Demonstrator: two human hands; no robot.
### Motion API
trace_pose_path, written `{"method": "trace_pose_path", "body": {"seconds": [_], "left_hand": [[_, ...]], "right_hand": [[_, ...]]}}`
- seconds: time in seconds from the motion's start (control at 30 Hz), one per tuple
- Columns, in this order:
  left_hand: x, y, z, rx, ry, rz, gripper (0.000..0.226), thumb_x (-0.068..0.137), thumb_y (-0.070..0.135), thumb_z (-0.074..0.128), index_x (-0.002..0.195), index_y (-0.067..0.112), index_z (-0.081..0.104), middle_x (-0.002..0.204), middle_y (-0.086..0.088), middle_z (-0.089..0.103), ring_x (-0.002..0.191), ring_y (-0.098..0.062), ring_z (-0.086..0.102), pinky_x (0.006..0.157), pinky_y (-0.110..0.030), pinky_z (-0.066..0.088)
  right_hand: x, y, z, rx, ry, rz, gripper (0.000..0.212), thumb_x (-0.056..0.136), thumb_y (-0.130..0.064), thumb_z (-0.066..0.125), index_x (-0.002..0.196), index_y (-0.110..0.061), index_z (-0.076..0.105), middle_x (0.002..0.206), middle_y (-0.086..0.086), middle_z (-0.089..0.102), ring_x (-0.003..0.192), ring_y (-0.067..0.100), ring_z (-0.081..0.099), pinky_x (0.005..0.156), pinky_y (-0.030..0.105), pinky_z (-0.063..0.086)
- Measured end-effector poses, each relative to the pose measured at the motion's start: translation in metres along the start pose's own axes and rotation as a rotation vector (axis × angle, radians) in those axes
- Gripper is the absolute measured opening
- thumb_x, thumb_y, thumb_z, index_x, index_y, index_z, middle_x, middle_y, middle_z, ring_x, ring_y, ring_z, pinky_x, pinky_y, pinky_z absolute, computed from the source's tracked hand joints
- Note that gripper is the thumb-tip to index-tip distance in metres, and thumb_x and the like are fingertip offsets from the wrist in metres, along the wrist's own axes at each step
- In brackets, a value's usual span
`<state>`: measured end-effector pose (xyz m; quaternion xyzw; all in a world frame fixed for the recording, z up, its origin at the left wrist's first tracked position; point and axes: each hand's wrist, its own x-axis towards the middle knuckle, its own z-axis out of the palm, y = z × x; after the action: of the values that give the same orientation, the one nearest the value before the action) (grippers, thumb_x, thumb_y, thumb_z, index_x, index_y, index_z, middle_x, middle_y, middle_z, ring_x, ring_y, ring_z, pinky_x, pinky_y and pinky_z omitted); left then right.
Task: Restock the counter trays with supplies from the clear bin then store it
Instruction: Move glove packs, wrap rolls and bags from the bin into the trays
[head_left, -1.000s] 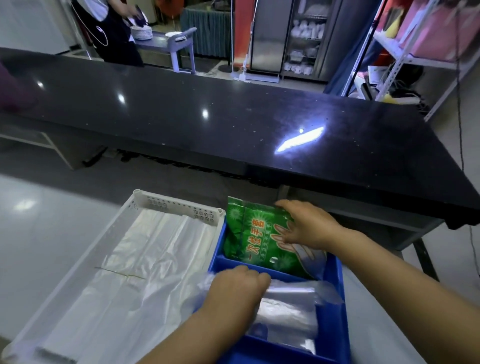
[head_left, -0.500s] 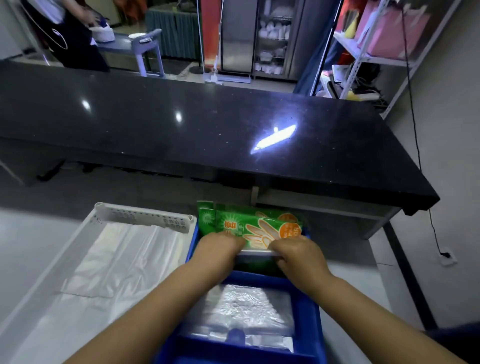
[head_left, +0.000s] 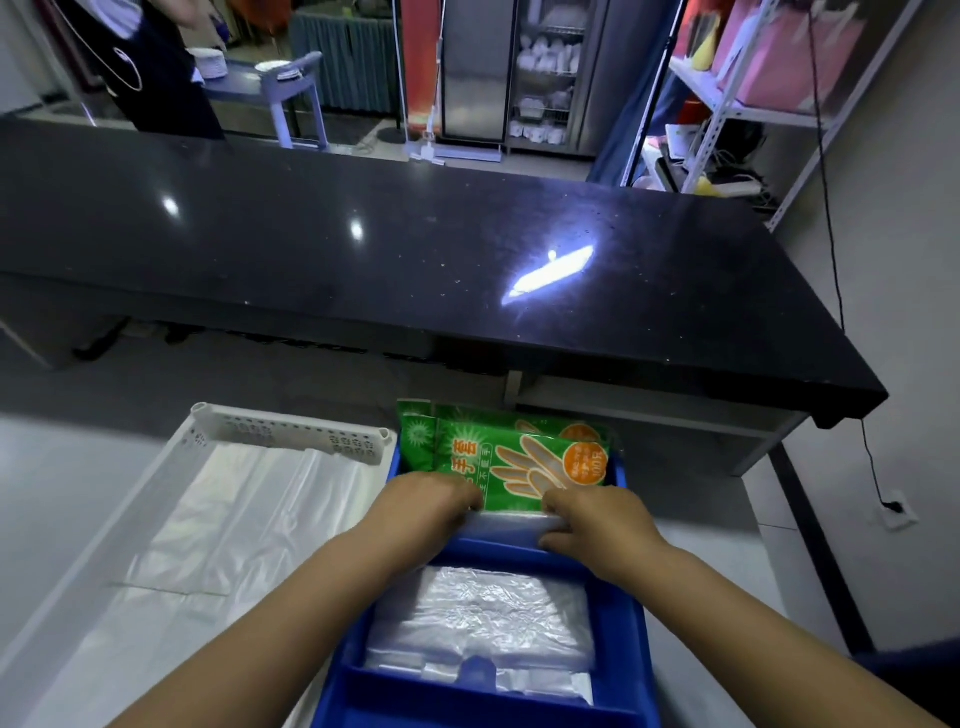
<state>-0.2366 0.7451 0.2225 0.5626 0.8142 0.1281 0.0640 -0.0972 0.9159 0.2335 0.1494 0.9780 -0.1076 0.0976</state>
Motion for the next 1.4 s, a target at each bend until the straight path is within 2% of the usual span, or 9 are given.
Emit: {"method": "trace_pose_path", "body": {"seconds": [0.2,0.37,0.47,0.57,0.67,0.87,1.03,1.2,1.4], "left_hand": [[0.003,-0.001,0.002,0.099,0.006,0.024,0.022,0.078,0.016,0.055,0.097,0.021,0.065,0.098,-0.002,0.069,0.089,-0.029,0.064,0.067,-0.034,0.045],[0.001,-0.001,-0.003,0.235,-0.117,-0.028,0.017,0.08,0.018,0.054,0.094,0.02,0.063,0.096,-0.004,0.068,0.09,-0.028,0.062,0.067,-0.03,0.039],[-0.009,-0.001,-0.018,0.368,-0.105,-0.022,0.021,0.049,0.025,0.079,0.064,0.023,0.065,0.062,0.004,0.065,0.059,-0.017,0.063,0.05,-0.021,0.042],[-0.024,-0.004,-0.032,0.41,0.02,-0.06,0.029,0.031,0.016,0.081,0.053,0.022,0.063,0.047,0.006,0.059,0.044,-0.018,0.058,0.043,-0.018,0.041],[-0.049,0.003,-0.041,0.371,0.132,-0.205,0.033,0.035,0.007,0.082,0.062,0.022,0.069,0.052,0.003,0.063,0.049,-0.022,0.06,0.043,-0.022,0.044],[-0.132,0.03,-0.037,0.178,0.195,-0.6,0.025,0.091,0.023,0.047,0.111,0.024,0.063,0.107,0.003,0.069,0.099,-0.022,0.061,0.07,-0.03,0.044],[-0.227,0.037,-0.037,0.159,0.249,-0.784,0.02,0.089,0.024,0.053,0.106,0.024,0.065,0.102,0.004,0.07,0.097,-0.023,0.063,0.07,-0.033,0.047],[-0.332,0.051,-0.046,0.191,0.406,-0.879,0.005,0.069,0.017,0.068,0.074,0.019,0.07,0.068,-0.001,0.072,0.06,-0.026,0.068,0.047,-0.031,0.052],[-0.478,0.061,-0.03,0.03,0.521,-1.12,0.013,0.086,0.025,0.057,0.09,0.024,0.069,0.093,0.004,0.072,0.089,-0.022,0.065,0.066,-0.031,0.044]], "right_hand": [[-0.01,0.01,0.002,-0.226,0.298,-0.12,0.012,0.067,-0.033,0.073,0.075,-0.025,0.071,0.071,-0.003,0.07,0.064,0.018,0.062,0.054,0.033,0.048],[-0.014,0.01,0.008,-0.243,0.126,-0.034,0.02,0.086,-0.022,0.053,0.099,-0.02,0.068,0.095,0.008,0.069,0.084,0.029,0.059,0.074,0.036,0.038],[-0.018,0.009,0.0,-0.308,0.094,-0.048,0.038,0.084,-0.006,0.053,0.119,-0.02,0.058,0.091,0.012,0.068,0.085,0.031,0.059,0.084,0.04,0.043],[-0.025,0.006,-0.012,-0.284,0.163,-0.094,0.039,0.08,-0.001,0.058,0.115,-0.018,0.06,0.087,0.011,0.068,0.079,0.03,0.06,0.069,0.037,0.045],[-0.022,-0.005,-0.019,-0.322,0.305,-0.143,0.016,0.064,-0.012,0.078,0.075,-0.02,0.07,0.06,-0.001,0.064,0.05,0.02,0.057,0.039,0.028,0.041],[-0.013,-0.064,-0.001,-0.128,0.314,-0.365,0.019,0.078,-0.015,0.05,0.062,-0.017,0.062,0.058,0.004,0.063,0.054,0.026,0.056,0.052,0.039,0.051],[-0.036,-0.134,0.014,-0.14,0.276,-0.533,0.014,0.076,-0.012,0.056,0.063,-0.015,0.058,0.056,0.005,0.06,0.052,0.028,0.055,0.04,0.028,0.028],[-0.071,-0.208,0.027,-0.071,0.211,-0.702,0.024,0.091,-0.021,0.039,0.098,-0.018,0.062,0.089,0.004,0.069,0.084,0.03,0.063,0.064,0.035,0.049],[-0.126,-0.33,0.067,-0.122,0.181,-0.82,0.015,0.083,-0.016,0.048,0.068,-0.016,0.052,0.063,0.003,0.059,0.056,0.028,0.055,0.051,0.034,0.043]]}}
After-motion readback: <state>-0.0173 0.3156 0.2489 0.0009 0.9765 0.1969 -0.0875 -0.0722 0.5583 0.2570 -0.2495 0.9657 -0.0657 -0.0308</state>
